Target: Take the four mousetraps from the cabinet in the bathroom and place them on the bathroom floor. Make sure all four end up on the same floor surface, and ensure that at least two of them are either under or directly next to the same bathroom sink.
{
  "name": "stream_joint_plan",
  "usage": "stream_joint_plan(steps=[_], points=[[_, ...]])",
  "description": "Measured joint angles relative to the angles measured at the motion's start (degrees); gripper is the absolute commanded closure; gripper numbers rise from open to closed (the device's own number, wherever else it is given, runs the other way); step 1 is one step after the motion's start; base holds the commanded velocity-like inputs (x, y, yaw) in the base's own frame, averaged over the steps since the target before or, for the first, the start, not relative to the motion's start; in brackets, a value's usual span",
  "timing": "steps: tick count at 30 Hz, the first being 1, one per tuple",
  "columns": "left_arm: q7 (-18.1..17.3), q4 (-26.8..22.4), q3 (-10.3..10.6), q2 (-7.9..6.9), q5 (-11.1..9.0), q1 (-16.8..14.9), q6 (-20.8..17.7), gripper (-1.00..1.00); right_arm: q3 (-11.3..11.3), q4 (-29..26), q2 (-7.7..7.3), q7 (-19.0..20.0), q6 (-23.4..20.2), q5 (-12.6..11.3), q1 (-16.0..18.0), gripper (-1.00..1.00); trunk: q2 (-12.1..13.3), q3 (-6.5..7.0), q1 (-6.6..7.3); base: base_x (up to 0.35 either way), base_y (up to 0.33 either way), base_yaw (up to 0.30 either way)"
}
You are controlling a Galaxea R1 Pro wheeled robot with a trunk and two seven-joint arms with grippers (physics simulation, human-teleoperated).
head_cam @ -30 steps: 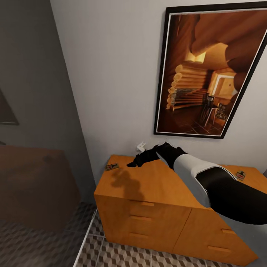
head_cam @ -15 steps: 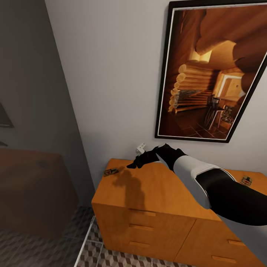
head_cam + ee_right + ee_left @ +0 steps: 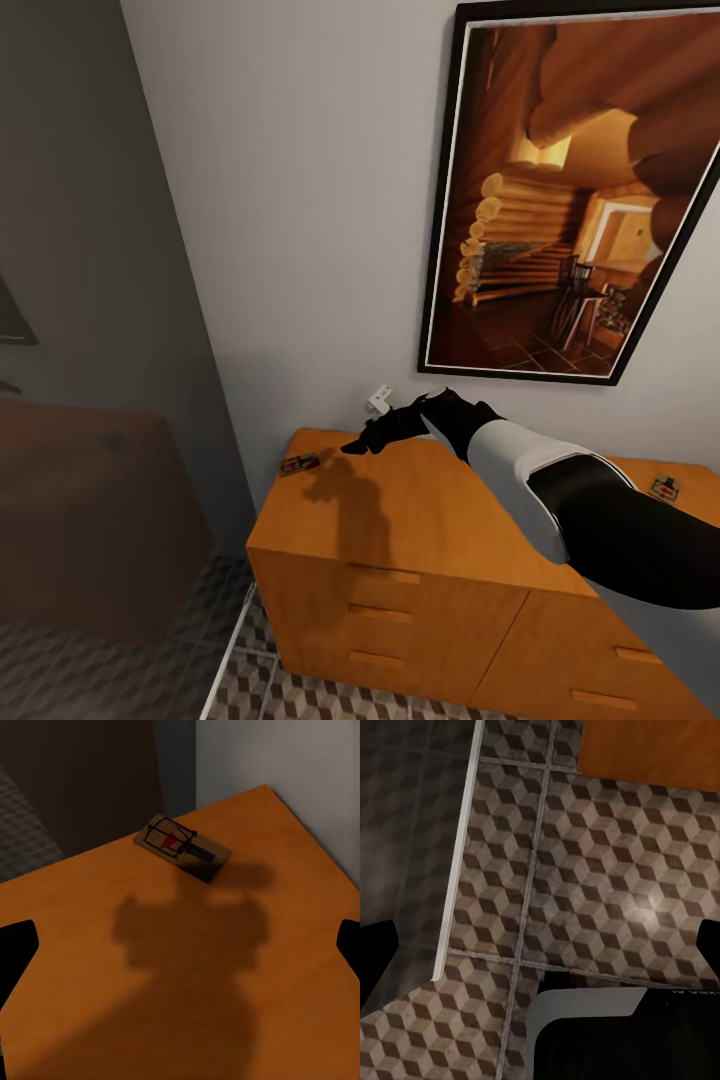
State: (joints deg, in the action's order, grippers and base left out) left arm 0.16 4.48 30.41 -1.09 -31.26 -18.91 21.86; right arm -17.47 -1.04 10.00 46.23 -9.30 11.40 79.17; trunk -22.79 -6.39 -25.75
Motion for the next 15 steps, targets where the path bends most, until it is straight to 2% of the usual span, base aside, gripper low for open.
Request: stream_joint_plan(steps=[15], points=[[0.0, 0.0, -0.02, 0.0, 0.01, 0.01, 0.0, -1.0, 0.04, 0.01, 0.0, 0.09, 1.21, 0.02, -0.03, -1.0, 0.0, 0.0, 0.0, 0.0, 0.0, 0.0]])
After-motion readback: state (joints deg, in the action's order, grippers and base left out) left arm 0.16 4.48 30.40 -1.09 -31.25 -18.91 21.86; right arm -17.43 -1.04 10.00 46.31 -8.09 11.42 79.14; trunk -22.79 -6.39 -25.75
